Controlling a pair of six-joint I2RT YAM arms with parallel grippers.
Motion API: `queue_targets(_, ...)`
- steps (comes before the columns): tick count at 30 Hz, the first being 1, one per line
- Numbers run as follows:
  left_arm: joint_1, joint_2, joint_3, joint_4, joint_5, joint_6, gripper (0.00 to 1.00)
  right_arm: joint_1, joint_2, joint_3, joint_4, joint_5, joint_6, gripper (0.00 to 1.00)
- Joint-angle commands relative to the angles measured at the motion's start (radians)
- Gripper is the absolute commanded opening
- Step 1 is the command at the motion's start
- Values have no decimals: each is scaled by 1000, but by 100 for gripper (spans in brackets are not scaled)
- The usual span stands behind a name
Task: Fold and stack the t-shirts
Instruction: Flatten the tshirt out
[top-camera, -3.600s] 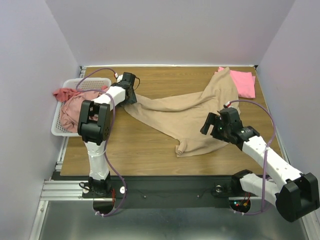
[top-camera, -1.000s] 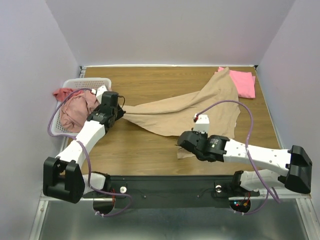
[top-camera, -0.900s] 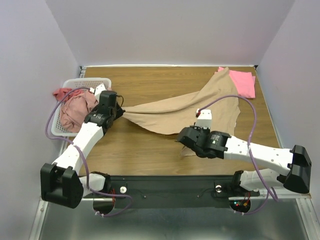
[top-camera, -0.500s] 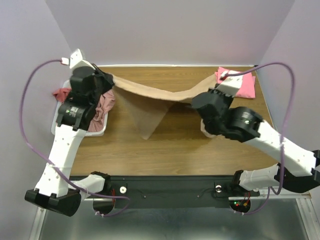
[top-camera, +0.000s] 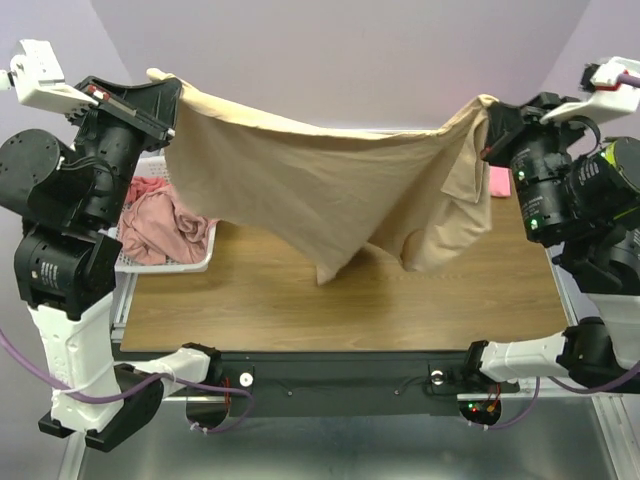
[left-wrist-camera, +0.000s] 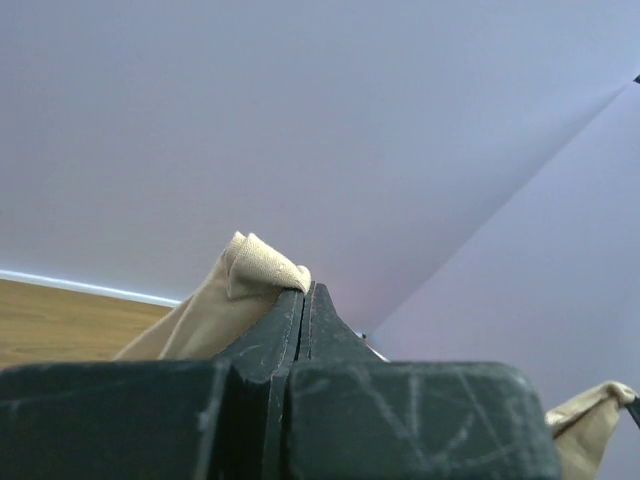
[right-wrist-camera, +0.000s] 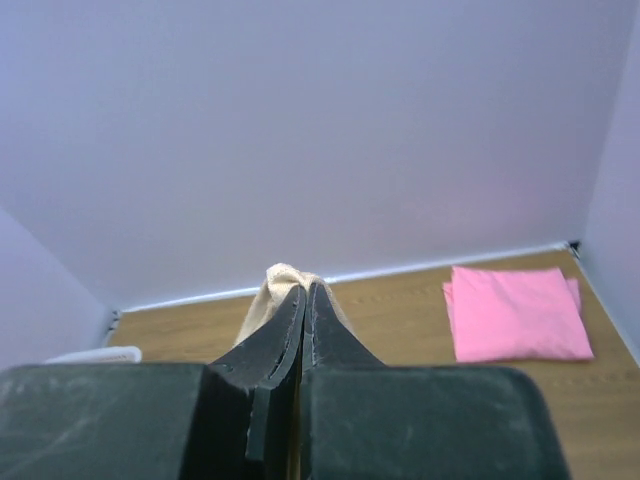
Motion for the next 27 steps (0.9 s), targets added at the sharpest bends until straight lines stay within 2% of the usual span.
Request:
queue_targets(1,-2,-15,35,0,42,30,0,-2,75,87,87,-208,-139,0)
queue_targets(4,-2,-22,40,3,73,33,0,-1,77,148,91,-329,-138,0)
queue_targets(8,-2,-32,58,10,114,31,0,-1,63,202,91,-411,-133,0)
queue_targets(13,-2,-59,73,15,126,25,0,-1,25,203,91,-544,-125,0)
queue_targets(17,-2,-108,9,35,123,8,0,-2,-14,182,92,-627,-101,0)
queue_targets(21,-2,-130,-20,36,130,-4,0,-1,-35,128,92,-577,-93,0)
queue_targets(23,-2,-127,-41,36,120,-3,0,-1,-19,101,91,-500,-110,0)
queue_targets(27,-2,-70,-103,46,20,2,0,-1,96,87,136,-240,-238,0)
